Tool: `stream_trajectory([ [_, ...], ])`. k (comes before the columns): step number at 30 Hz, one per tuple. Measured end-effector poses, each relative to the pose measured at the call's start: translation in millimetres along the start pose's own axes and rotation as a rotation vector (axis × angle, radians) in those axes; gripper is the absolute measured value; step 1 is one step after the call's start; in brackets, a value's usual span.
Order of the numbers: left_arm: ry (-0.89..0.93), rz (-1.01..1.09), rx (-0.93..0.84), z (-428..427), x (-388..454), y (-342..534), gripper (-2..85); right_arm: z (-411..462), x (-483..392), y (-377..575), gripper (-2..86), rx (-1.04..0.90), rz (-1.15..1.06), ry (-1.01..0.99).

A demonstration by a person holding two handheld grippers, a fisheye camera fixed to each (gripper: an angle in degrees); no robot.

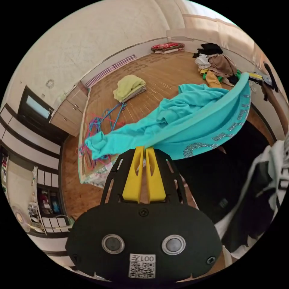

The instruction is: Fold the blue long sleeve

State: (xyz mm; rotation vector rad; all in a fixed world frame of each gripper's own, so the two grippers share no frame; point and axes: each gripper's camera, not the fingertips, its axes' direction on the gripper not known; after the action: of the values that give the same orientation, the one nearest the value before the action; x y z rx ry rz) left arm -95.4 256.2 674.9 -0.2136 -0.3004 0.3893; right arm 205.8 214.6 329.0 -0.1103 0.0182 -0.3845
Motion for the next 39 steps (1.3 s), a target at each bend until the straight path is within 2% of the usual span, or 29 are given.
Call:
stream_trajectory([
  [3,-0.071,-0.011,0.085,22,-67,-106,-1.0,30,32,-99,1.9,0.118,-0.046,0.083],
  [5,-0.161,0.001,0.115,3,-109,-182,-1.0,29,59,-173,1.9,0.169,-0.032,0.106],
  [7,-0.317,-0.013,0.199,-57,-153,-269,-1.0,-1,83,-263,1.9,0.245,-0.027,0.242],
  [9,-0.395,-0.084,0.276,-118,-184,-312,-1.0,-41,94,-311,1.8,0.333,-0.011,0.345],
  [12,-0.488,-0.196,0.428,-208,-217,-337,-0.9,-107,105,-342,1.7,0.496,0.037,0.34],
  [15,-0.463,-0.208,0.473,-251,-229,-334,-0.9,-136,102,-339,1.7,0.559,0.024,0.296],
  [17,-0.477,-0.137,0.455,-247,-223,-325,-0.9,-133,97,-326,1.7,0.552,0.002,0.283],
  [23,-0.345,0.043,0.284,-156,-163,-260,-0.9,-72,72,-249,1.7,0.454,-0.085,0.134],
  [28,-0.205,0.163,0.077,-29,-83,-153,-0.9,22,35,-147,1.8,0.201,-0.123,-0.081],
  [29,-0.186,0.159,0.06,-16,-76,-141,-0.9,34,28,-135,1.8,0.161,-0.128,-0.089],
  [31,-0.01,0.047,-0.032,36,-62,-104,-0.9,81,3,-94,1.8,-0.011,-0.114,-0.105],
  [34,0.116,-0.04,-0.136,72,-62,-74,-1.0,110,-21,-66,1.7,-0.13,-0.09,-0.146],
  [36,0.132,-0.019,-0.155,67,-69,-66,-1.0,109,-27,-63,1.7,-0.145,-0.114,-0.09],
  [39,0.168,0.019,-0.09,23,-99,-68,-1.0,85,-11,-79,1.8,-0.089,-0.128,-0.073],
])
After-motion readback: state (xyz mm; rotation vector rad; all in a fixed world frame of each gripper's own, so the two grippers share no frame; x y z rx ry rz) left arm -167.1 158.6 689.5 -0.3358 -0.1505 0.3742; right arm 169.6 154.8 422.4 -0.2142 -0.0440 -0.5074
